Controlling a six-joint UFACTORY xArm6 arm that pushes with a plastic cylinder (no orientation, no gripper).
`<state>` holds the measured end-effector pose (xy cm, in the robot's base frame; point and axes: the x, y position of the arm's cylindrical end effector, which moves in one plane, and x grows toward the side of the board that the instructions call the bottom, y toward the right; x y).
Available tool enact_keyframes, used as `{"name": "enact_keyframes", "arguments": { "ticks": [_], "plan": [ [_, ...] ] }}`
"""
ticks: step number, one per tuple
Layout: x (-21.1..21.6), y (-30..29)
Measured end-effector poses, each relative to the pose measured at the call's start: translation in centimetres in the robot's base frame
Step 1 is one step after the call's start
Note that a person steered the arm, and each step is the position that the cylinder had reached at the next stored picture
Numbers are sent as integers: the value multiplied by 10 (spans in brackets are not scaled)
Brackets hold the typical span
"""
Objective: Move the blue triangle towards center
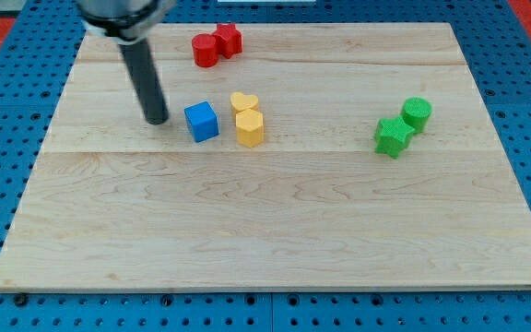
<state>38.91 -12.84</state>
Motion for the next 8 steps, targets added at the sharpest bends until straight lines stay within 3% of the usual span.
{"name": "enact_keyframes", "arguments": {
  "ticks": [3,7,8],
  "plan": [
    [-24,9],
    [-96,-176],
    [-151,-177]
  ]
}}
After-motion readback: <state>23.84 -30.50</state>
